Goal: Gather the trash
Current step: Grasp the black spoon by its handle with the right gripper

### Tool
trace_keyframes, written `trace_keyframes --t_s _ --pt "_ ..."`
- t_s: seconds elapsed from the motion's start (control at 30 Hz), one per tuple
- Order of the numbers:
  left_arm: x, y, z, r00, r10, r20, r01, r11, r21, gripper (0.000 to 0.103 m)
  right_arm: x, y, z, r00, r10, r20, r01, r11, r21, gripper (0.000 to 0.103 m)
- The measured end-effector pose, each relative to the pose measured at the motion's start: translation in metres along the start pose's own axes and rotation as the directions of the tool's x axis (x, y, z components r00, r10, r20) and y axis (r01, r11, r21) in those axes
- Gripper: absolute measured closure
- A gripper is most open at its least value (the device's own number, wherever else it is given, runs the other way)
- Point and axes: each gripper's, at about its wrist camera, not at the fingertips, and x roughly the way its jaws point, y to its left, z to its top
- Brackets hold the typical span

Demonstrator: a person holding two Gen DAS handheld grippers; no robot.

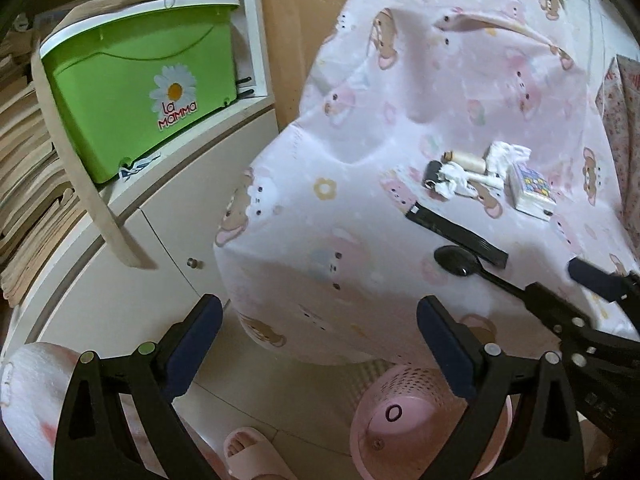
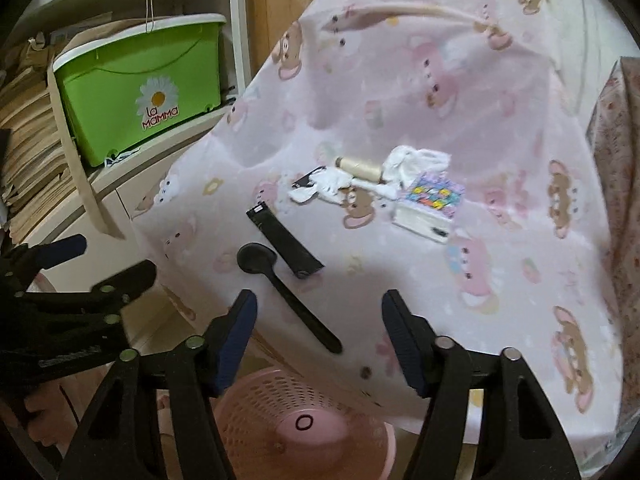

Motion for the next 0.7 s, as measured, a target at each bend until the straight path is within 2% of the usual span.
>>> trace_keyframes --t_s 0.13,0.27,0.43,0.47,0.5,0.7 --pt "0.001 0.001 0.001 1.0 -0.017 0.0 0.017 1.0 -0.014 0.006 0.015 0.005 0.0 1.0 0.02 -0.023 -0.02 1.0 -0.018 0.049" --pt "0.003 0.0 0.0 1.0 -0.018 -0.002 0.018 1.0 -0.012 0.006 0.027 0.017 -0.001 0.998 0.024 -0.055 -0.029 0.994 -0.105 0.061" --pt "0.007 -0.001 0.0 1.0 -0.022 -0.015 0.021 1.0 -0.021 0.006 0.031 0.015 0.003 0.998 0.039 -0.059 -0.044 0.995 -0.093 0.072" --pt "0.008 -0.001 0.0 1.0 -0.022 -0.019 0.021 0.999 -0.024 0.006 0.03 0.016 0.003 0.998 0.04 -0.058 -0.046 0.993 -0.105 0.078" --pt "0.009 -0.001 0.0 0.999 -0.023 -0.023 0.022 0.999 -0.026 0.006 0.03 0.016 0.003 0.997 0.046 -0.06 -0.052 0.993 -0.11 0.09" --pt "0.008 -0.004 -0.002 1.0 -0.021 -0.023 0.021 0.999 -0.026 0.006 0.026 0.019 -0.001 0.998 0.05 -0.046 -0.056 0.99 -0.128 0.096"
